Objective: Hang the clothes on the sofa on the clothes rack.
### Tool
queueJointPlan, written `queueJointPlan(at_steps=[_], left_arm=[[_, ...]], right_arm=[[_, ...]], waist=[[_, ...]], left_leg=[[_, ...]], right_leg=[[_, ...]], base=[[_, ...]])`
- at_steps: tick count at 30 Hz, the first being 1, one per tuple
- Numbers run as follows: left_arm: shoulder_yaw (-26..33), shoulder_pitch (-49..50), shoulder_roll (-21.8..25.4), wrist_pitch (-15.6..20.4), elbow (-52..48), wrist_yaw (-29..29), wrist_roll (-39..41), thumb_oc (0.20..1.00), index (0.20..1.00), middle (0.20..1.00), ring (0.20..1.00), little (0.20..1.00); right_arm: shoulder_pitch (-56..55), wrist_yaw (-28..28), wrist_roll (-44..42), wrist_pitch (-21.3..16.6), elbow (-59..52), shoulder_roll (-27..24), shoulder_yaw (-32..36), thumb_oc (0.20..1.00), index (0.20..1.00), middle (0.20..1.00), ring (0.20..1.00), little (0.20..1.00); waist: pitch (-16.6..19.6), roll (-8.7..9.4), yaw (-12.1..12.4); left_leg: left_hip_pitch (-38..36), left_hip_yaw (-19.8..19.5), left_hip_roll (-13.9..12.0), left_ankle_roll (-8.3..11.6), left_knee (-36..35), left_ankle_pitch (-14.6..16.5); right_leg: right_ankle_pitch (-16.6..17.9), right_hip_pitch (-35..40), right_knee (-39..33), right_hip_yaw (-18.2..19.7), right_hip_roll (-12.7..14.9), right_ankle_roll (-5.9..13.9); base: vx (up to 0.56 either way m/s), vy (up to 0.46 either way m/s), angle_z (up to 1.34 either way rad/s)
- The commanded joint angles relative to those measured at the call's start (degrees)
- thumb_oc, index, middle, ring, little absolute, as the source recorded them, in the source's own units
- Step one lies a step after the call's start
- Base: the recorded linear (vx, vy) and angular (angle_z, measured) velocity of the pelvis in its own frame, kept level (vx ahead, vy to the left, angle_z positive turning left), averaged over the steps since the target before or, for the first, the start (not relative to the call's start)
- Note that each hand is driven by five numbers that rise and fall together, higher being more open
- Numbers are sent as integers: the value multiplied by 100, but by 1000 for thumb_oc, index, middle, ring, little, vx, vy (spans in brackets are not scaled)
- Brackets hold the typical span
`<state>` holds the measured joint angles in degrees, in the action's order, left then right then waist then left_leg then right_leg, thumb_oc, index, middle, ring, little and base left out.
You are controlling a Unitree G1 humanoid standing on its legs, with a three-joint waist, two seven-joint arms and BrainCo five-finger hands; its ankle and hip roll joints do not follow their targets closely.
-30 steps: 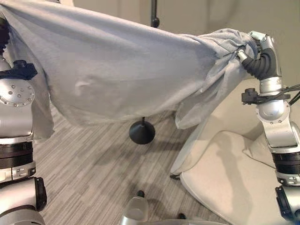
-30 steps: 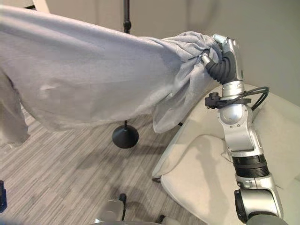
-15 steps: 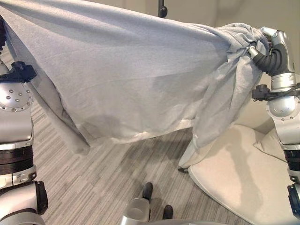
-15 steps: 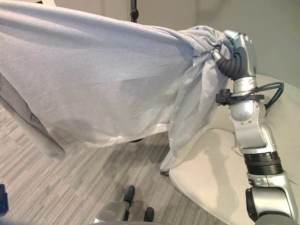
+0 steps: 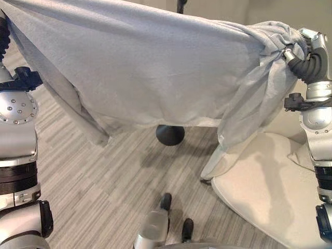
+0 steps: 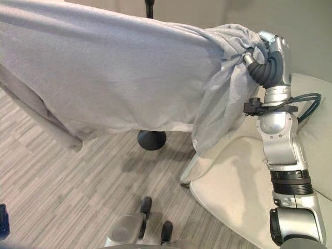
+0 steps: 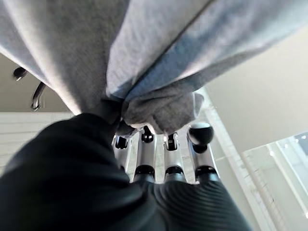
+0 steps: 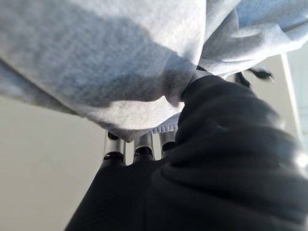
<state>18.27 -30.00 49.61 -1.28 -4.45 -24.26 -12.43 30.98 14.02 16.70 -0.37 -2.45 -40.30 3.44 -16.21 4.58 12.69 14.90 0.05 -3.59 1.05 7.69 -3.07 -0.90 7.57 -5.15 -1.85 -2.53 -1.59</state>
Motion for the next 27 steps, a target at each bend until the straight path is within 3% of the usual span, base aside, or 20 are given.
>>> queueJointPlan(at_steps=[1, 6, 9, 13, 15, 17, 21, 23, 27], left_arm=[[240, 97, 85, 49, -56, -115, -55, 200, 200, 200, 200, 200], [231, 96, 155, 71, 31, -195, -59, 200, 200, 200, 200, 200], [273, 145, 121, 65, -30, -196, -91, 200, 200, 200, 200, 200], [215, 64, 64, 60, -178, -163, -117, 200, 200, 200, 200, 200], [107, -48, -24, 63, -258, -170, -145, 200, 200, 200, 200, 200], [90, -97, -53, 42, -302, -170, -155, 200, 200, 200, 200, 200], [111, -137, -84, 34, -292, -234, -134, 200, 200, 200, 200, 200], [57, -136, -71, -28, -196, -277, -152, 200, 200, 200, 200, 200], [4, -312, -182, -10, -243, -269, -117, 200, 200, 200, 200, 200]], right_arm=[[-109, 238, -139, -19, -137, -216, 459, 200, 200, 200, 200, 200], [-28, 264, -115, 8, -163, -233, 339, 200, 200, 200, 200, 200], [-72, 261, -56, 47, -266, -180, 381, 200, 200, 200, 200, 200], [-112, 257, -16, 89, -413, -110, 431, 200, 200, 200, 200, 200], [-102, 259, 26, 119, -585, -107, 503, 200, 200, 200, 200, 200], [-114, 248, 20, 121, -636, -103, 522, 200, 200, 200, 200, 200], [-226, 308, 17, 92, -619, -177, 685, 200, 200, 200, 200, 200], [-297, 434, 72, 160, -460, -263, 735, 200, 200, 200, 200, 200], [-321, 454, 109, 124, -599, -308, 943, 200, 200, 200, 200, 200]], waist=[[936, -183, 109], [1138, -2, 126], [1142, -6, 137], [1074, -180, 127], [890, -475, 6], [806, -532, -7], [730, -539, -213], [599, -468, -408], [636, -381, -523]], left_leg=[[-551, -66, -87, 112, -1269, -291], [-945, 6, 267, 97, -1269, -156], [-1086, 28, 332, 77, -1269, -109], [-1396, -74, 388, 28, -1269, -124], [-1684, -175, 299, -13, -1269, -114], [-1791, -191, 286, -17, -1269, -81], [-2014, -284, 324, -28, -1269, -10], [-2172, -363, 398, -121, -1269, 102], [-2093, -525, 463, -203, -1269, 71]], right_leg=[[318, 80, 15, -160, 368, 187], [604, 338, 19, -191, 833, 227], [656, 376, 256, -207, 960, 257], [697, 187, 1228, -119, 1056, 245], [553, -157, 2117, 31, 918, 187], [489, -299, 2324, 58, 907, 175], [461, -651, 1634, 9, 923, 209], [465, -1204, 592, 175, 759, 198], [762, -997, 145, 447, 804, 257]], base=[[116, 144, -11], [222, 259, -6], [174, 243, -5], [115, 231, -2], [119, 258, -3], [76, 127, 18], [123, 50, 13], [123, 12, 28], [28, -26, 56]])
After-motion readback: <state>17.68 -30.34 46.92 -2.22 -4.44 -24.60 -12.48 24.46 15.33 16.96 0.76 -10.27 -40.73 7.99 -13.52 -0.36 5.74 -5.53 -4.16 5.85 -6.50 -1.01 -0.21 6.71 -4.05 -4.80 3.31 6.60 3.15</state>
